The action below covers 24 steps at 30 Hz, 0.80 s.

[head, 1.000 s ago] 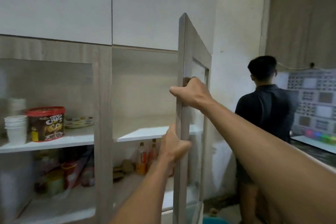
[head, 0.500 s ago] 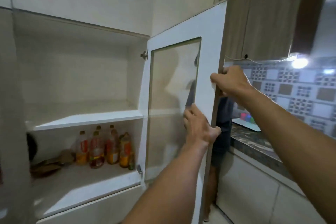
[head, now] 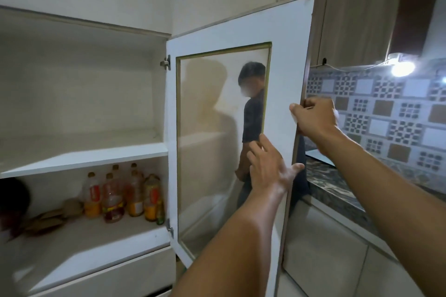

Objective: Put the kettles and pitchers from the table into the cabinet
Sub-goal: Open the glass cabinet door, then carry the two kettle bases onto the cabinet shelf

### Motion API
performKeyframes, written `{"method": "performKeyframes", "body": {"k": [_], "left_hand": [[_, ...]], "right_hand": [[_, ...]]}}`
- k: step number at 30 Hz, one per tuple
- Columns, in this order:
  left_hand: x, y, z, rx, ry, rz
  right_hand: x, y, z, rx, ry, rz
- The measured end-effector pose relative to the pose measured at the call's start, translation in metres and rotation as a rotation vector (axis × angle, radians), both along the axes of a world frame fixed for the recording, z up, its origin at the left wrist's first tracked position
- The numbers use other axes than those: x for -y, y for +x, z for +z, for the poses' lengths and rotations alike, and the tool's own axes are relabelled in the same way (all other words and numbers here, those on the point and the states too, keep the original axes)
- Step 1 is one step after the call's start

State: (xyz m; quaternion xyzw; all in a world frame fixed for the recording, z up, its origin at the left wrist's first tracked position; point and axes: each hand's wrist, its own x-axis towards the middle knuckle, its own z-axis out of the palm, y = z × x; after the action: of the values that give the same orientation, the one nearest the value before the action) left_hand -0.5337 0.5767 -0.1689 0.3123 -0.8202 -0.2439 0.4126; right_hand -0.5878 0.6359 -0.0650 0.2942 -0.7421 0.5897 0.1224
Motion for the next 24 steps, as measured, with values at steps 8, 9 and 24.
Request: {"method": "performKeyframes", "body": {"k": [8, 9, 24], "left_hand": [[0.064, 0.044, -0.001, 0.056, -0.036, -0.113], [0.077, 0.056, 0.001, 0.055, -0.025, -0.061], [0.268, 0.371, -0.009, 0.306, -0.090, 0.668]], "right_hand": [[0.038, 0.039, -0.004, -0.660, -0.200, -0.146], [0.049, 0.047, -0.007, -0.658, -0.130, -0.075], [0.298, 0.286, -0.101, -0.505, 0.478, 0.581]]}}
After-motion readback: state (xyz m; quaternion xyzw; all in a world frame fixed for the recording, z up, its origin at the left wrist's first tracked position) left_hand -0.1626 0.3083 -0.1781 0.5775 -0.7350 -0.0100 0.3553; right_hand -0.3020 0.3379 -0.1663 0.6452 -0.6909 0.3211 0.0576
